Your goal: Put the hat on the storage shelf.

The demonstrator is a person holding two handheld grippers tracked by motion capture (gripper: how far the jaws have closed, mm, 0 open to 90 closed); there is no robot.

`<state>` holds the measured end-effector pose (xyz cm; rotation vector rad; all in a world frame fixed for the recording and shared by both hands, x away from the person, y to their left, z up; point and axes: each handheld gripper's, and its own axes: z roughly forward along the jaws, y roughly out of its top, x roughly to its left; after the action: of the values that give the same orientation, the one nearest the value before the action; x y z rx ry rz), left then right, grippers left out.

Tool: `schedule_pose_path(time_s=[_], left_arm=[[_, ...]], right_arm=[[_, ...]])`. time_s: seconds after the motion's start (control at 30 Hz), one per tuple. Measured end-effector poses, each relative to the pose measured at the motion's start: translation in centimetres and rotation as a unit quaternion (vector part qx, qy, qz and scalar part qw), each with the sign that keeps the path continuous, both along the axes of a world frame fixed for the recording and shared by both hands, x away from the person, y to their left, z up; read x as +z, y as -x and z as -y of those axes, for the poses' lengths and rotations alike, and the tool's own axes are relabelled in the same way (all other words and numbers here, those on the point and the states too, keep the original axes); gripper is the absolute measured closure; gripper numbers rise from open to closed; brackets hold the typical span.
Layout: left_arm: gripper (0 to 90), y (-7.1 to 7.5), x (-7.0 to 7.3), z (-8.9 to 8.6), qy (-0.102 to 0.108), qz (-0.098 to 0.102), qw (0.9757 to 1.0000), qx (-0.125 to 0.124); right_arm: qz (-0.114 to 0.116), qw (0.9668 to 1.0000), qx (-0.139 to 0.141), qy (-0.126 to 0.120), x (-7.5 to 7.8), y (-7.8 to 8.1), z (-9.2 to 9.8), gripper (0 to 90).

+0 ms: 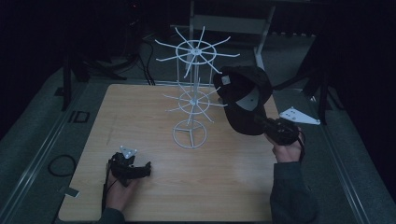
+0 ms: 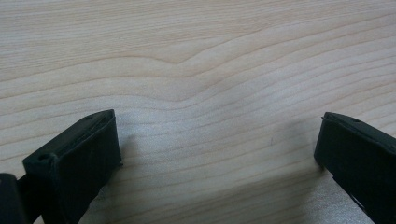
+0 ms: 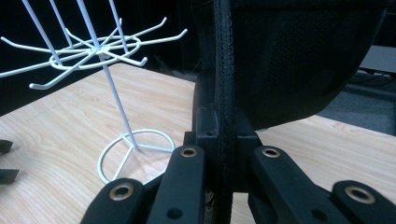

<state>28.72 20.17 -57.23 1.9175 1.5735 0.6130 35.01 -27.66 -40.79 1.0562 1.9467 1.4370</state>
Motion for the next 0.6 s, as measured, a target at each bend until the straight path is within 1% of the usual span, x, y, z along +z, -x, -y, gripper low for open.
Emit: schedule_pose_path(time_s=[0.37,0.6], left_arm=[[0.2,0.00,0.00,0.01,0.000,0.000,1.0000,0.000],[0.2,0.00,0.00,0.01,0.000,0.000,1.0000,0.000]], right_arm=[[0.009,1.0000,0.003,0.002,0.78,-0.07,-0.14,86.3],[0.011,0.9999,0.003,-0.001,0.92,-0.18,-0.27,86.3]])
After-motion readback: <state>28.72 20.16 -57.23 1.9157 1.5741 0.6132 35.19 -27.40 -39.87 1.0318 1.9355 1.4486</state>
